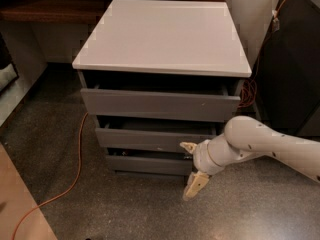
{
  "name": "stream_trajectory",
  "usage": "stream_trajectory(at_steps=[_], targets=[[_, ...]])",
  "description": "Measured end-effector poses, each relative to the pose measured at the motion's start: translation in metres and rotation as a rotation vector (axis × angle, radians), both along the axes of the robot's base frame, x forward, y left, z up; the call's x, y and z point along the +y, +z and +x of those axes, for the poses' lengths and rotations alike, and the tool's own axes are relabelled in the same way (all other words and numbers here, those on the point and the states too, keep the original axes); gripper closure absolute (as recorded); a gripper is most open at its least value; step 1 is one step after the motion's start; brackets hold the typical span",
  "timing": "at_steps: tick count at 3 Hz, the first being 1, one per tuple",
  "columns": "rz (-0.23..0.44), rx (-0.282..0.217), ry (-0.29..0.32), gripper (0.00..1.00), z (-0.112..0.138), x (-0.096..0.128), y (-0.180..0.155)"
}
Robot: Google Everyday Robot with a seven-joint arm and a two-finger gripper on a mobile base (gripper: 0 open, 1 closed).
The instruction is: Pick blue plastic bottle from bottom drawer and place on counter
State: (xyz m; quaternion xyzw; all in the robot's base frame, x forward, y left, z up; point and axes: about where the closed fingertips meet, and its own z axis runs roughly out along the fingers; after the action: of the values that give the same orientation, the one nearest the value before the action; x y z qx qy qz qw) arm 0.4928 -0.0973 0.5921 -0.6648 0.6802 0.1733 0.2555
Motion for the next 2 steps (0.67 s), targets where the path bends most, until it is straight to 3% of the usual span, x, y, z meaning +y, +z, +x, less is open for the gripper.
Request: stream_trajectory(at_steps=[2], targets=[[-0.01,-0.004,-0.025,0.0,0.009,0.001,-0.012]])
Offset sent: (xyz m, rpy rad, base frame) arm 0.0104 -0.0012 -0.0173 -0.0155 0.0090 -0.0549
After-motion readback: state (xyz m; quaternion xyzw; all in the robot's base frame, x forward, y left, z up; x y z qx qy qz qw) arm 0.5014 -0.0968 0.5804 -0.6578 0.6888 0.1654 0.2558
